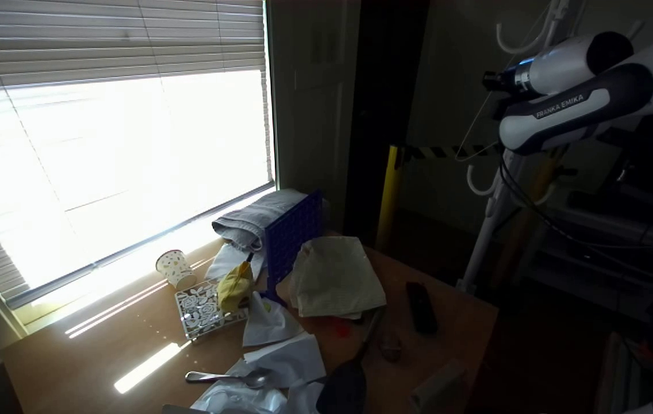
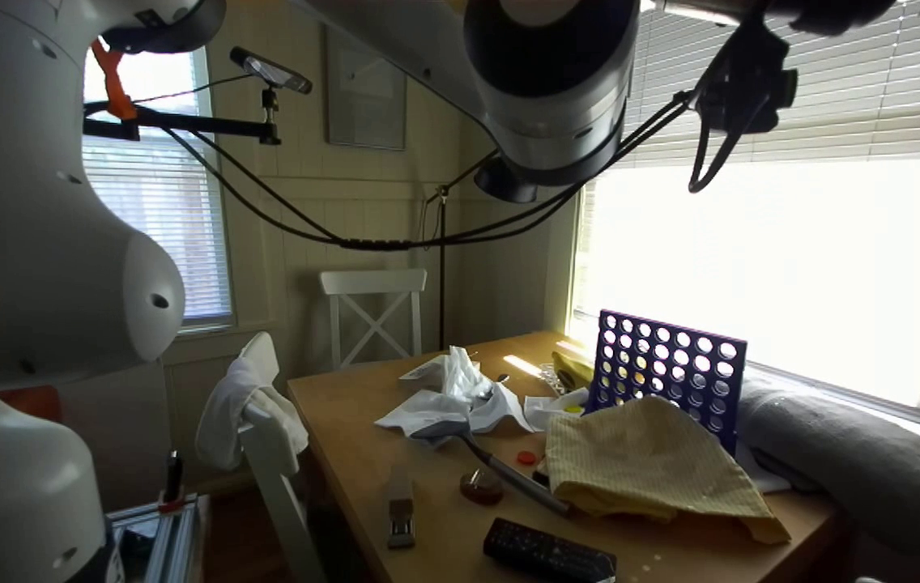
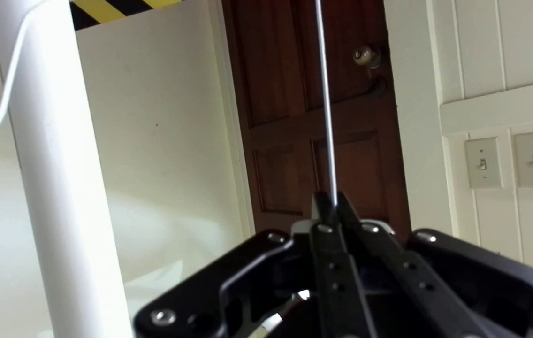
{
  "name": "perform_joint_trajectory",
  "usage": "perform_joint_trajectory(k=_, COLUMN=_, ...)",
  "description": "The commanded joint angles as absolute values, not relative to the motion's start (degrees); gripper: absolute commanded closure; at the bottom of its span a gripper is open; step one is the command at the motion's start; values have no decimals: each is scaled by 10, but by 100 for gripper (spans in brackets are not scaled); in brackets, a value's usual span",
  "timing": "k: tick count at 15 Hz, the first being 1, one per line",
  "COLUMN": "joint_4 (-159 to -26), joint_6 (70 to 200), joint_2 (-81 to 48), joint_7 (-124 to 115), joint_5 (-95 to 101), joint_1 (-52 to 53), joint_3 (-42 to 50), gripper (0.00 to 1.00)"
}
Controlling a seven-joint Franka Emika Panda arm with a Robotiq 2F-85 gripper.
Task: Pick up the hang wire from the stand and put it on the table
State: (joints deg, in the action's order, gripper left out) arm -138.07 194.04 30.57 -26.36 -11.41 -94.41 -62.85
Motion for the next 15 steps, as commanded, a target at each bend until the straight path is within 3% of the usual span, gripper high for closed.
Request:
perform_joint_trajectory(k=1, joint_4=-1408, joint_6=1960, joint_2=306, joint_7=-219, joint_5=-135, joint_1=-887, joint_3=-589, gripper=99)
perform_joint_trajectory(k=15, joint_4=-1502, joint_6=1915, joint_2=296, joint_7=-120, joint_5=-103, joint_1=-647, joint_3=-436, gripper=99)
